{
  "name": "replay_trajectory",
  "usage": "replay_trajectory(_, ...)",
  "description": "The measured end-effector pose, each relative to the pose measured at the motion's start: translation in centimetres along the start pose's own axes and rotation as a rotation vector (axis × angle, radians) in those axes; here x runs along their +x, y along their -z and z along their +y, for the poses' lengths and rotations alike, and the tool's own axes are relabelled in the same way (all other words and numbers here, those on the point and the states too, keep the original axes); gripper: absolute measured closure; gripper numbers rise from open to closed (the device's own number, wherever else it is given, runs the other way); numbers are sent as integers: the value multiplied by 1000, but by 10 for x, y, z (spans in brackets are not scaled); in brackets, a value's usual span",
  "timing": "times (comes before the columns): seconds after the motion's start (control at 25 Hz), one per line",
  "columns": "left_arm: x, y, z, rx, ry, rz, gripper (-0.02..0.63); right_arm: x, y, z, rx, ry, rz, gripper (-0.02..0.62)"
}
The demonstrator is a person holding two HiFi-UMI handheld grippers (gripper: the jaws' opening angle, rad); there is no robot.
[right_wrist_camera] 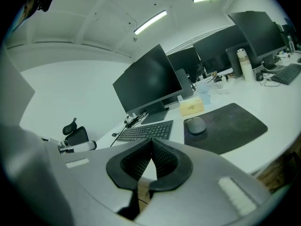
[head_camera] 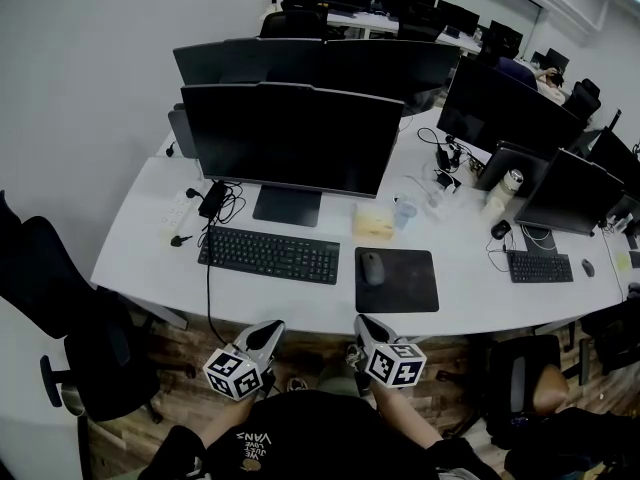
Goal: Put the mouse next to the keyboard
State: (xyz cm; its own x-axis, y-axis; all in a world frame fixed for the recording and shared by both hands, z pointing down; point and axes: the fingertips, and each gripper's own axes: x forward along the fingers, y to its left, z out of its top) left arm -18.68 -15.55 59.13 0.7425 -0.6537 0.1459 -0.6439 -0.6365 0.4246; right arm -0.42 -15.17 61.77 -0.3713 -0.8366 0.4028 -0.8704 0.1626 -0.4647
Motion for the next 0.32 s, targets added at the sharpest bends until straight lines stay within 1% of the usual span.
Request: replay_trajectory(0.32, 5, 5, -7, 1, -13, 5, 604, -5, -6, -9, -2, -9, -17, 591)
